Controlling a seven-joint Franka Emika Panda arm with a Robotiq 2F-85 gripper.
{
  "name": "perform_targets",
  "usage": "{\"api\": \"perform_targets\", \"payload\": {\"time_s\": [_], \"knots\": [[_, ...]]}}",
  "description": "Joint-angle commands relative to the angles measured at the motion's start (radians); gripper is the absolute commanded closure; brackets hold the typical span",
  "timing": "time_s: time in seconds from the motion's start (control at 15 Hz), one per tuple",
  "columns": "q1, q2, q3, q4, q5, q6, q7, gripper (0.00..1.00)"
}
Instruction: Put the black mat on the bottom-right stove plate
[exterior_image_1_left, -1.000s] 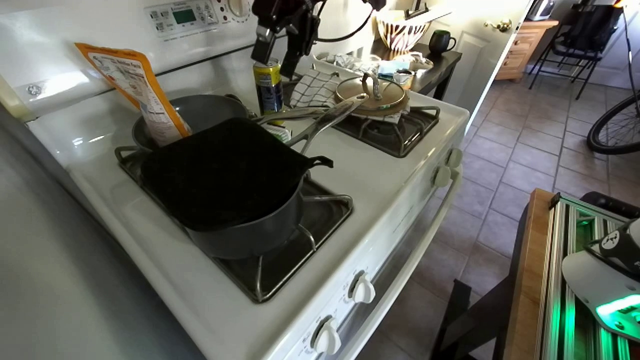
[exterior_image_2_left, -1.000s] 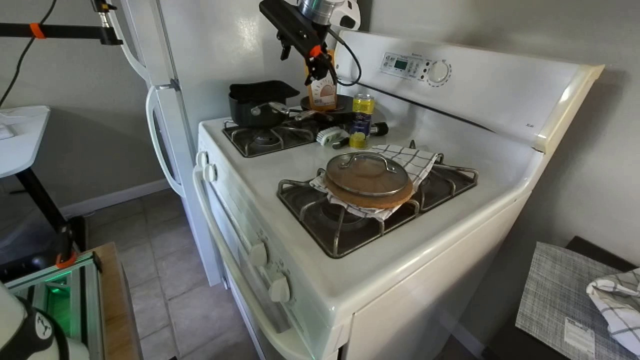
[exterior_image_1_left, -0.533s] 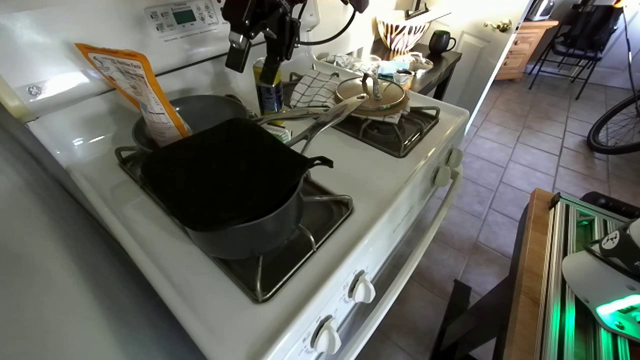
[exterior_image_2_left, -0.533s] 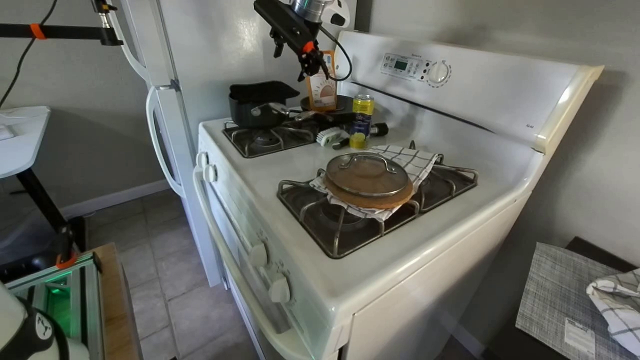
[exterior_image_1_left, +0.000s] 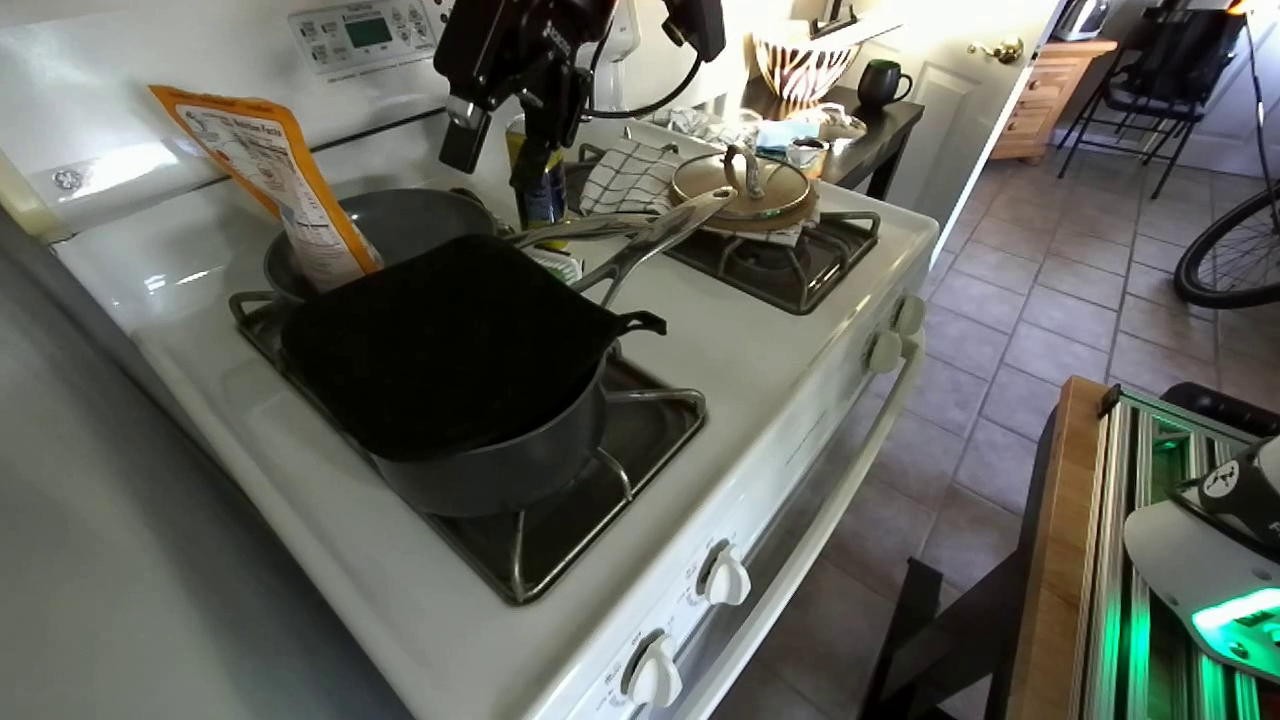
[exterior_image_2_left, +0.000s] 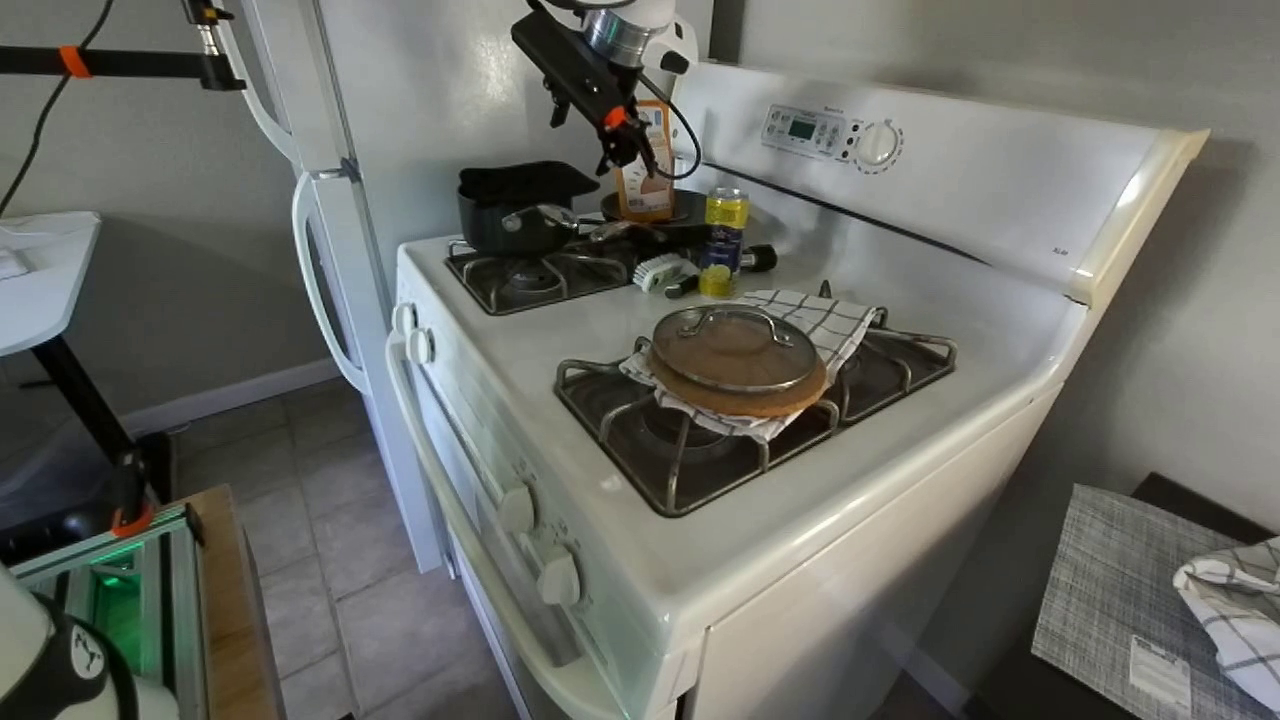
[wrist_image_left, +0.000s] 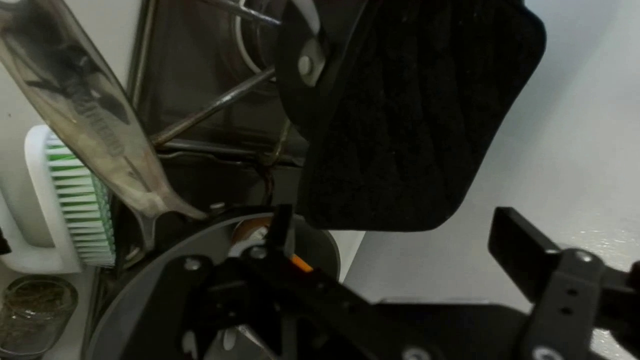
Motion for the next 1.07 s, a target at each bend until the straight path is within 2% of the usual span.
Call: {"api": "perform_targets", "payload": {"time_s": [0.0, 0.2, 0.47, 0.73, 0.87, 1.0], "knots": [[-0.022, -0.011, 0.013, -0.048, 0.011, 0.025, -0.013, 0.00], [-0.024, -0.007, 0.018, -0.059, 0.011, 0.024, -0.022, 0.00], [-0.025, -0.002, 0.025, -0.083, 0.034, 0.082, -0.064, 0.00], [-0.033, 0.013, 0.037, -0.110, 0.100, 0.153, -0.135, 0.00], [-0.041, 0.025, 0.045, -0.112, 0.156, 0.153, -0.188, 0.00], [-0.048, 0.035, 0.050, -0.110, 0.209, 0.146, -0.238, 0.09]]}}
